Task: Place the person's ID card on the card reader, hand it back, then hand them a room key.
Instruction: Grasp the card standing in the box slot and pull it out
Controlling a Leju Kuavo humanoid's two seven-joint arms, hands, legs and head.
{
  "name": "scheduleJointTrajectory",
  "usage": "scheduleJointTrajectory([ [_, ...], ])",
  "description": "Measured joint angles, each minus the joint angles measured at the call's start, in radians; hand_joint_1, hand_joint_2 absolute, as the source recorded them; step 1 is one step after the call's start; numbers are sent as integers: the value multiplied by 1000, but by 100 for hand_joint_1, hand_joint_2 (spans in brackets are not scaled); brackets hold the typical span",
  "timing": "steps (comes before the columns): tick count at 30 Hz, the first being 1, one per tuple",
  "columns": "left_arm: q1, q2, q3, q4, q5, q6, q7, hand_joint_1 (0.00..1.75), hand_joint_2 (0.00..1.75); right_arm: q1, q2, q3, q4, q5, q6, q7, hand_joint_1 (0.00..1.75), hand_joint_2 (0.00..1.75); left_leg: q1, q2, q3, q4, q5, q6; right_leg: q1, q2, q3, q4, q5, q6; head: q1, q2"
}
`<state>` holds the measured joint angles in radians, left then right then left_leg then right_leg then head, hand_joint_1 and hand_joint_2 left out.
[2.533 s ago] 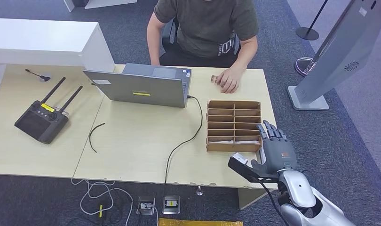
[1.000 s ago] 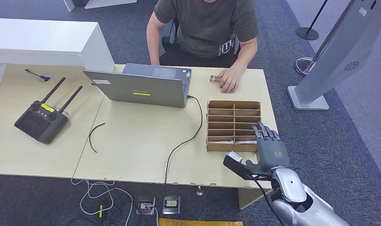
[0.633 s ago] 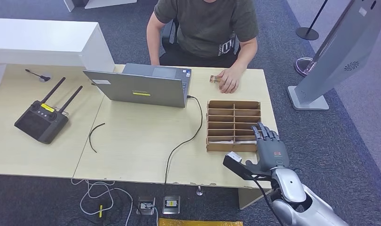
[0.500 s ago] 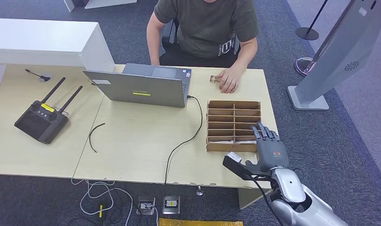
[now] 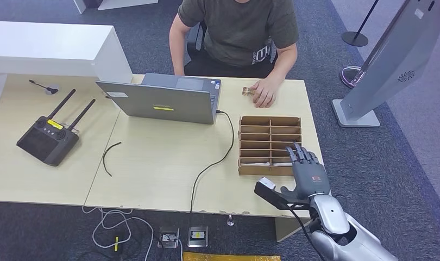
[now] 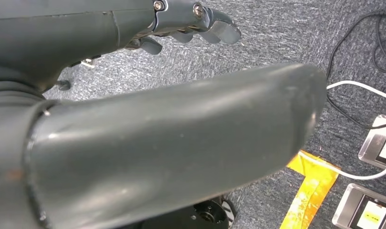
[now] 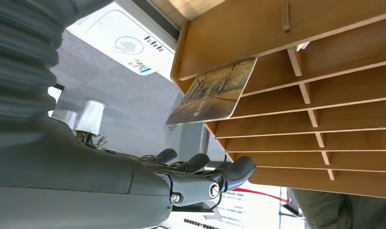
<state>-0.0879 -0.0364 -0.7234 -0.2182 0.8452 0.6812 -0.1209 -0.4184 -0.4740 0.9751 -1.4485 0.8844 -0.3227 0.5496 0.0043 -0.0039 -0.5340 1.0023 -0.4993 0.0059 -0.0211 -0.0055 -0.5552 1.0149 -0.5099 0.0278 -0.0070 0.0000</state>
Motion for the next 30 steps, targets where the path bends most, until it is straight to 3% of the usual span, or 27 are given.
scheduleJointTrajectory([
  [7,-1,0,-8,0,7,1,0,0,0,0,9,0,12,1,1,-7,5,175,0,0,0,0,0,0,0,0,0,0,0,0,0,0],
  [11,-2,0,-14,0,7,1,0,0,0,0,11,0,15,1,1,-7,163,175,0,0,0,0,0,0,0,0,0,0,0,0,0,0],
  [12,-2,0,-15,0,7,1,0,0,0,0,12,0,15,1,1,-7,170,175,0,0,0,0,0,0,0,0,0,0,0,0,0,0],
  [30,-7,0,-27,-1,23,1,0,0,0,-12,23,0,34,18,11,6,175,175,0,0,0,0,0,0,0,0,0,0,0,0,0,0],
])
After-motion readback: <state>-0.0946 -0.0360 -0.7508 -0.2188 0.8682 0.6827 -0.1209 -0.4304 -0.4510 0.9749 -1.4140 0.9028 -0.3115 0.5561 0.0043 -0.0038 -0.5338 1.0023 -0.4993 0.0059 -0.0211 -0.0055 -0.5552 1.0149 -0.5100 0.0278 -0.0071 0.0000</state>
